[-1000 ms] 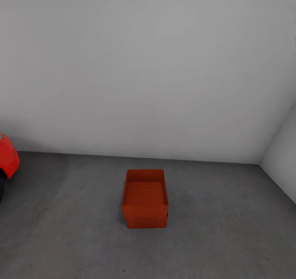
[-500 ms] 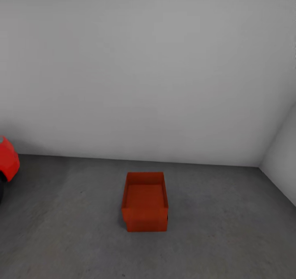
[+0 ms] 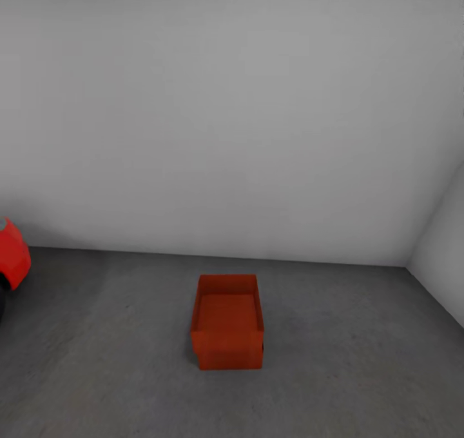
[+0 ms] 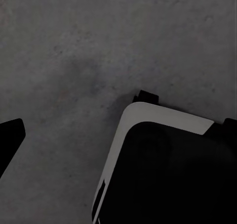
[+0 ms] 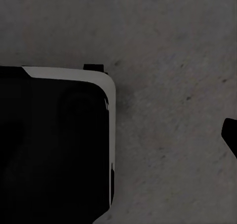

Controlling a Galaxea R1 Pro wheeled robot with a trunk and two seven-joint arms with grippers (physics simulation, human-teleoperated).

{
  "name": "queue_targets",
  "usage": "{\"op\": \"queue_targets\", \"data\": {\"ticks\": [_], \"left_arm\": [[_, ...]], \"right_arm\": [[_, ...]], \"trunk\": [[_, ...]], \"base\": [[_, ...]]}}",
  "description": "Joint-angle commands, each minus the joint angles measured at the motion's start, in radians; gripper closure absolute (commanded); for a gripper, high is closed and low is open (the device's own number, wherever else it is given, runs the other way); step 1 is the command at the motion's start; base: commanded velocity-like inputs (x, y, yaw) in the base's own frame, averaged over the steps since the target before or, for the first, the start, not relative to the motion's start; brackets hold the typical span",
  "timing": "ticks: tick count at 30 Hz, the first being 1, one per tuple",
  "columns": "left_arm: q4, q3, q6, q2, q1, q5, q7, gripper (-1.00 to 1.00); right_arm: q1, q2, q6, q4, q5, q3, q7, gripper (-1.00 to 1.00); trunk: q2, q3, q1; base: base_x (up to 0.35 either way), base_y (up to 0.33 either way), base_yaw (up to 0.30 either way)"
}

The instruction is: Move the two storage containers from the living room to the garage. In the garage, place one container on the floor and stack the other container on top of it (either order is fine).

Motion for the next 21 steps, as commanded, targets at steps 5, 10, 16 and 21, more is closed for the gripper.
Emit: {"op": "queue_targets", "data": {"ticks": [5,10,16,21], "left_arm": [[0.0,-0.009,-0.002,0.0,0.0,0.007,0.003,-1.0],[0.0,-0.009,-0.002,0.0,0.0,0.007,0.003,-1.0],[0.0,-0.009,-0.002,0.0,0.0,0.007,0.003,-1.0],[0.0,-0.009,-0.002,0.0,0.0,0.007,0.003,-1.0]], "right_arm": [[-0.001,0.0,-0.001,0.003,-0.006,0.008,0.002,-1.0],[-0.002,0.0,-0.001,0.003,-0.006,0.008,0.004,-1.0],[-0.001,0.0,-0.001,0.003,-0.006,0.008,0.004,-1.0],[-0.002,0.0,0.0,0.003,-0.006,0.008,0.004,-1.0]], "trunk": [[-0.001,0.007,0.0],[-0.001,0.015,0.0],[-0.001,0.025,0.0],[-0.001,0.033,0.0]], "base": [[0.0,0.0,0.0],[0.0,0.0,0.0],[0.0,0.0,0.0],[0.0,0.0,0.0]]}}
